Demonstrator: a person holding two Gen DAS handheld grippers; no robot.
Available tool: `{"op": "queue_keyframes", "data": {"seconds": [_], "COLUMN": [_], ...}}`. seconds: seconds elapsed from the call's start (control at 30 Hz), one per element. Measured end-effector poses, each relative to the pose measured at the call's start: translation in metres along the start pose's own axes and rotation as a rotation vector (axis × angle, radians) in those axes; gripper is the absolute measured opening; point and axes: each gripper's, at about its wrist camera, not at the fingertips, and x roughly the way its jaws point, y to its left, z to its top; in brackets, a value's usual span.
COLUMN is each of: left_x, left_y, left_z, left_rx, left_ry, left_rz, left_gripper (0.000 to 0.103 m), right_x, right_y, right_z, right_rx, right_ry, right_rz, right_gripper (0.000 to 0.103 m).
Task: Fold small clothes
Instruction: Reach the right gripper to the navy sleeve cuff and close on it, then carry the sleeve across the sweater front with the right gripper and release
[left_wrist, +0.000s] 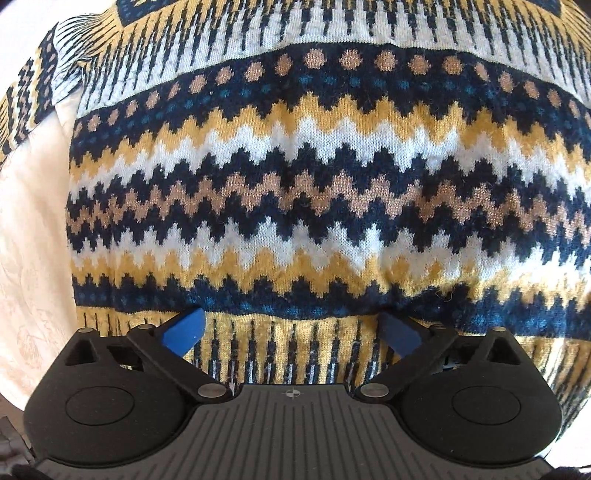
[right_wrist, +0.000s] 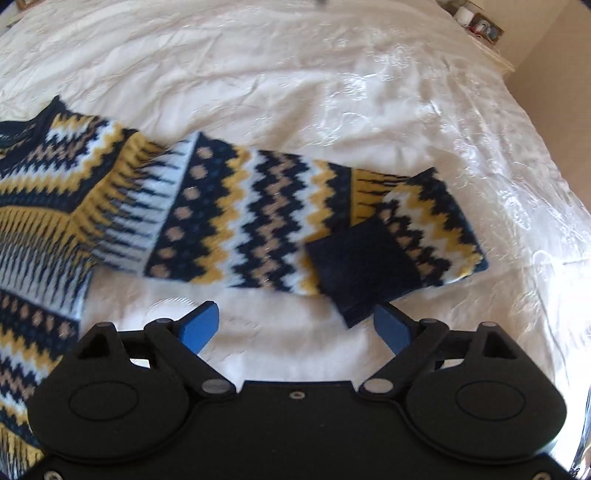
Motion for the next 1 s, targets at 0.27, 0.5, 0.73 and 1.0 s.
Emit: {"op": "queue_keyframes", "data": {"seconds": [0.27, 0.5, 0.73, 1.0], "left_x": [0.005, 0.002, -0.018, -0.054], "left_y": [0.005, 0.011, 0.021, 0.080], "left_z": [-0.001, -0.001, -0.018, -0.024], "left_rx": [0.016, 0.002, 0.053, 0.076], "left_ry": [0.002, -0.042, -0.183, -0.347], "left_rz": [-0.039, -0.070, -0.150, -0.191], "left_gripper": [0.103, 0.102, 0.082, 0.081], "right_x": [0.041, 0.036, -0.004, -0.087], "right_y": [-0.004, -0.020, -0.050, -0.004], "right_z": [0.007, 0.005, 0.013, 0.049], "right_rx": [-0.051, 0.043, 0.203, 0.240], "right_ry": [-0.013, 0.005, -0.018, -0.100], "right_rz": [-0.060, 0.049, 0.131, 0.263], "right_gripper": [0.073, 0.012, 0.010, 0.010]}}
